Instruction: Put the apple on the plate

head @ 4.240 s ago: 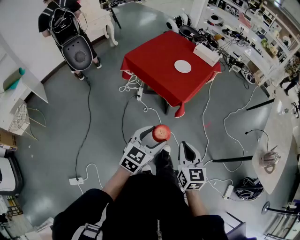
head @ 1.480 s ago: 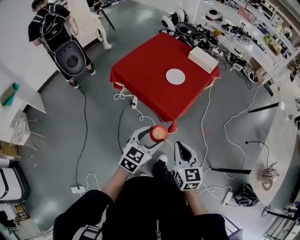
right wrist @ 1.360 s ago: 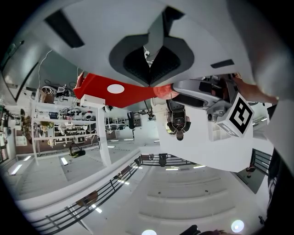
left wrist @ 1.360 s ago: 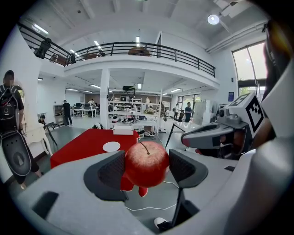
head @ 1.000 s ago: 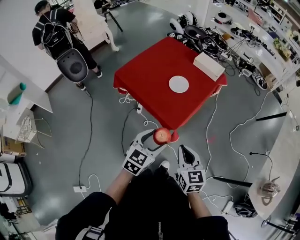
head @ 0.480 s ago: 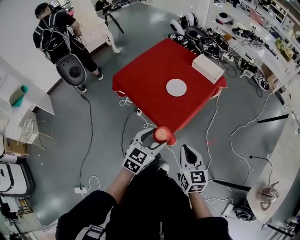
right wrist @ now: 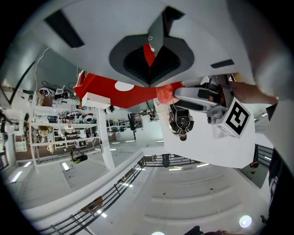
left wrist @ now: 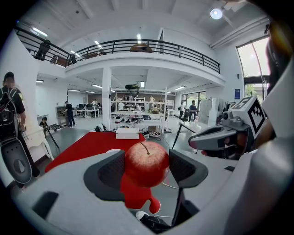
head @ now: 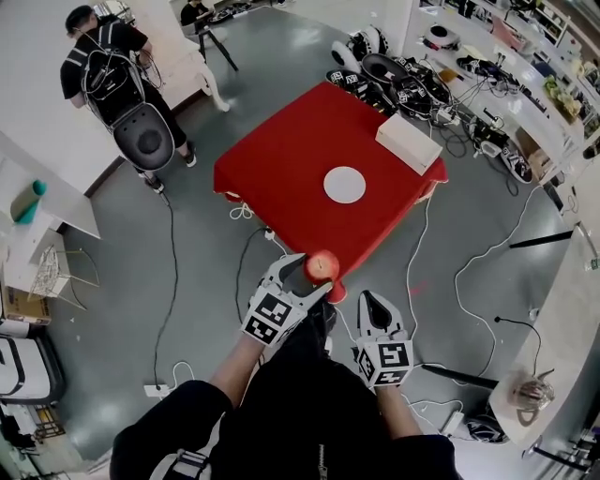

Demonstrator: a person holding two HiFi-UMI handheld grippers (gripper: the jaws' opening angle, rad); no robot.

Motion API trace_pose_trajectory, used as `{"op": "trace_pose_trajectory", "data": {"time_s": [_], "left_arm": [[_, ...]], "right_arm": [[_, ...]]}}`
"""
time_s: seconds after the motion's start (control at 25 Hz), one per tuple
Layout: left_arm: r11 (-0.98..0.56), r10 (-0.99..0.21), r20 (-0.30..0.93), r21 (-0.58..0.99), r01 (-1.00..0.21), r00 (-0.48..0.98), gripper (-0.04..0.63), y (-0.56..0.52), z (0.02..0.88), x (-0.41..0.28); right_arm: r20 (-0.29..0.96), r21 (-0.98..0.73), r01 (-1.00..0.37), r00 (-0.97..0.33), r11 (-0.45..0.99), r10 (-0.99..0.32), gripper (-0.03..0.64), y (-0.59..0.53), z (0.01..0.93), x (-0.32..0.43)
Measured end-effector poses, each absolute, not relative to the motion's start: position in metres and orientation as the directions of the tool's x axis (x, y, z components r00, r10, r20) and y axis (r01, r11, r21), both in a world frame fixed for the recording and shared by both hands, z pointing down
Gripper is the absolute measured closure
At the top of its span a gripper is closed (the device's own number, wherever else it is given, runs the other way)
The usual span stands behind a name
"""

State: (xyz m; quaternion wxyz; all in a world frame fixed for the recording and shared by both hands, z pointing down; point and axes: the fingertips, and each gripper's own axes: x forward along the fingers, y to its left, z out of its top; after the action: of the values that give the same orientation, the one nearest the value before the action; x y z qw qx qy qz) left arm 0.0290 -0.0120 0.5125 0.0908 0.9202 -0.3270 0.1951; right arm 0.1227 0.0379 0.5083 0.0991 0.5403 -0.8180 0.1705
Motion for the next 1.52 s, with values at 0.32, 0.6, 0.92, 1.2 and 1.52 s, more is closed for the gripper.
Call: {"op": "trace_pose_trajectory", "data": {"time_s": [0.32,0.6,0.92,1.2,1.52], "left_arm": [[-0.772,-0.558,0.404,0.068,-0.632,0.725,0.290,-0.073,0.527,0.040],[-0.785,-0.540,0.404,0.075,-0.615,0.738,0.290,-0.135,0.528,0.056],[-0.788,-0.526,0.427,0.081,-0.611,0.735,0.290,-0.207,0.531,0.055],[-0.790,-0.524,0.426,0.079,-0.608,0.737,0.290,-0.255,0.537,0.060],[-0.797,-0.509,0.434,0.088,-0.597,0.743,0.290,-0.288,0.549,0.067]], "right_arm": [[0.372,-0.154,-0.922,-0.387,0.355,-0.844,0.606,-0.017,0.517,0.128],[0.396,-0.152,-0.921,-0.389,0.358,-0.832,0.606,-0.080,0.519,0.133],[0.429,-0.154,-0.914,-0.404,0.375,-0.808,0.606,-0.154,0.518,0.122],[0.425,-0.138,-0.911,-0.408,0.388,-0.808,0.606,-0.205,0.519,0.126],[0.417,-0.144,-0.919,-0.392,0.366,-0.820,0.606,-0.239,0.522,0.131]]}}
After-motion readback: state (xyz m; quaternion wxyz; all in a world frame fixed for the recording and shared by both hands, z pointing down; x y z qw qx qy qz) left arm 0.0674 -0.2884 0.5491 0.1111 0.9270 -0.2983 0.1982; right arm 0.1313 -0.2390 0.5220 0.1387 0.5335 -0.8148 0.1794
